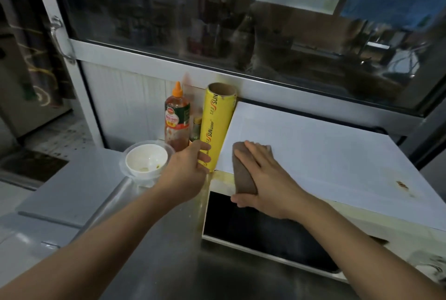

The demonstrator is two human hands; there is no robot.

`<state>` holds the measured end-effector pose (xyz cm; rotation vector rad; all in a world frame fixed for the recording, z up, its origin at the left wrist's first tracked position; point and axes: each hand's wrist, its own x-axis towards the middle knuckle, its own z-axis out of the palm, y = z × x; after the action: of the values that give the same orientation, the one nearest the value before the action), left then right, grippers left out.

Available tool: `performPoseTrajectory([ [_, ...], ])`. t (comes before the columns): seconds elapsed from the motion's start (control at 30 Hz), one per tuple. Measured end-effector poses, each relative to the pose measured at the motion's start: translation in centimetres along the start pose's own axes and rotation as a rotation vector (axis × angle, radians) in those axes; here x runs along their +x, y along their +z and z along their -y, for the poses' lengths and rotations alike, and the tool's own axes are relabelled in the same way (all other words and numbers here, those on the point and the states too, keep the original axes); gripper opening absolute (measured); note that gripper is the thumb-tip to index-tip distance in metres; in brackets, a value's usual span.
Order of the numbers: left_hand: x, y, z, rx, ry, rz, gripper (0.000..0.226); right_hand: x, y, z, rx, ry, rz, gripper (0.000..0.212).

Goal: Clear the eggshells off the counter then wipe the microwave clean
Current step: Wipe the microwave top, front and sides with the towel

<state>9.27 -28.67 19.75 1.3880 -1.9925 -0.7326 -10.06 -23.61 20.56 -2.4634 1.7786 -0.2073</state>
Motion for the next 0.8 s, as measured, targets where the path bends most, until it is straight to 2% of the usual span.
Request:
performPoseTrajectory([
  [0.13,-1.0,-1.2,1.2,0.008,0.004,-0.030,0.032,2.6,0.1,2.2,0.004,-0.070,-0.052,0.092],
  [0.33,-2.4,-2.0,2.2,-0.001,-0.002,-0.042,0.036,4.2,1.1,5.1,-0.105,-0.167,-0.080,0.044],
  [0.47,-3.4,-2.1,2.4,-0.011,-0.019,-0.033,0.040,2.3,2.4,6.0,-0.325,-0.264,-0.255,0.021],
  [0.6,-4.0,-1.6,2.8,-0.034,0.036,0.007,0.046,0.5,4.4,4.6,-0.571,-0.307,-0.346,0.035],
  [0.73,-4.2,-0.9,3.0,-0.055,0.136,0.047,0.055,-3.1,6.2,1.1,-0.709,-0.294,-0.355,0.086],
  [0.8,-4.2,-0.7,3.0,-0.057,0.198,0.066,0.058,-5.4,6.4,-0.8,-0.737,-0.248,-0.381,0.094],
])
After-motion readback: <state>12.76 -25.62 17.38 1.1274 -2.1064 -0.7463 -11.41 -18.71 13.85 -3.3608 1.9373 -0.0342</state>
